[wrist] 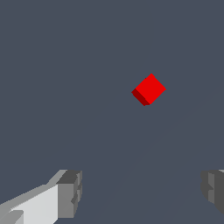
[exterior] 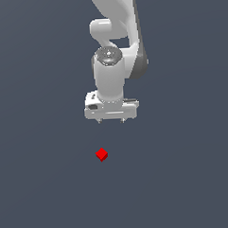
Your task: Pick up the red cube and move it to a goal position.
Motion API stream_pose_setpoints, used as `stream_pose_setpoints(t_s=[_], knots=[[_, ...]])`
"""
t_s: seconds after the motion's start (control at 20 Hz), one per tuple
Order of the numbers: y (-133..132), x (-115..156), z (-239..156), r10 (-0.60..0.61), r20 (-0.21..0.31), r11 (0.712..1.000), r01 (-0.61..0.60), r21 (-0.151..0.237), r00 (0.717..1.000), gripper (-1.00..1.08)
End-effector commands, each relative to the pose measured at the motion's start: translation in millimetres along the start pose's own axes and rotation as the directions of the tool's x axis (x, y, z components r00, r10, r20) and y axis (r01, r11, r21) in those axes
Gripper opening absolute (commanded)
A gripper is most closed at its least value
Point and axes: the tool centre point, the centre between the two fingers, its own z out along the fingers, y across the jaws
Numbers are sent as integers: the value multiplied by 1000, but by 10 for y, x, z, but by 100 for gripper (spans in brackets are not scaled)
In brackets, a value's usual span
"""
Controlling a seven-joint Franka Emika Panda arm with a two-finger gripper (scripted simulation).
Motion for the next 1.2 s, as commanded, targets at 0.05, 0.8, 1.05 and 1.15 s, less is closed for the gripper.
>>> stream_pose_setpoints(t_s=[0.05, 0.8, 1.05, 1.15], knots=[[0, 0, 1, -1, 0, 1000, 1, 0, 1000, 100], [152, 123, 295, -142, -2, 990, 142, 6, 990, 100], [252, 231, 517, -246, -3, 969, 246, 10, 969, 100], [291, 282, 614, -292, -4, 956, 292, 12, 957, 100]])
